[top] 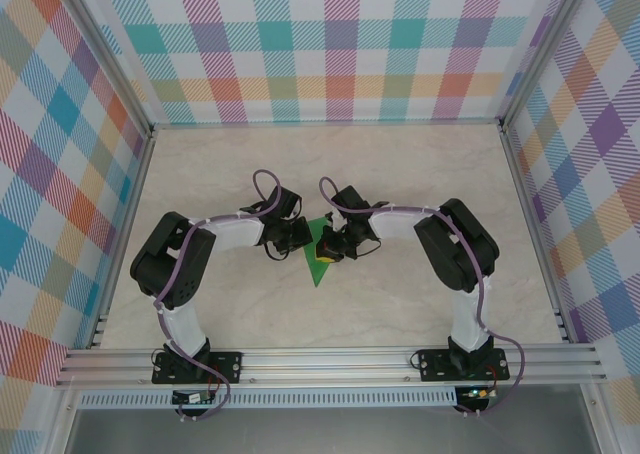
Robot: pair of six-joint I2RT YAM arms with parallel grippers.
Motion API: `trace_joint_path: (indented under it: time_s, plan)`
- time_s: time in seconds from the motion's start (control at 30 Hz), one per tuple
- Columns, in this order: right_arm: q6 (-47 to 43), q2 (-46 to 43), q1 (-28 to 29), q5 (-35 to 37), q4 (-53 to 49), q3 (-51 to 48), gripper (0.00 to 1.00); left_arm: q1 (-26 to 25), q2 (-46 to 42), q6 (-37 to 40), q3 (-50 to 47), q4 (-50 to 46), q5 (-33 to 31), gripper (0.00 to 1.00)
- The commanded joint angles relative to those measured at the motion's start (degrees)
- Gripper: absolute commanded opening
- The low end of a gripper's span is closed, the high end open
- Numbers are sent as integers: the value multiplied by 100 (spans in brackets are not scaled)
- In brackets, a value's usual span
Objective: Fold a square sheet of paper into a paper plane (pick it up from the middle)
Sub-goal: Third fold the triangle at the center of the table.
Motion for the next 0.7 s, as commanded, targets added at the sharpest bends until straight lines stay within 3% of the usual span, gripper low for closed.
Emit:
trace_joint_path:
  time_s: [0.0, 0.3, 0.5, 0.67]
  plan:
    - [-255, -146, 39, 156, -385, -41, 2, 33, 43, 130, 31, -381, -46, 9]
    - [-214, 43, 39, 157, -358, 34, 5, 33, 18, 113, 63, -394, -27, 9]
    - [-100, 154, 39, 131, -352, 51, 24, 117, -352, 5, 79, -497, -161, 12]
    - [-92, 163, 39, 132, -343, 29, 32, 298, -829, -69, -53, -690, -437, 13]
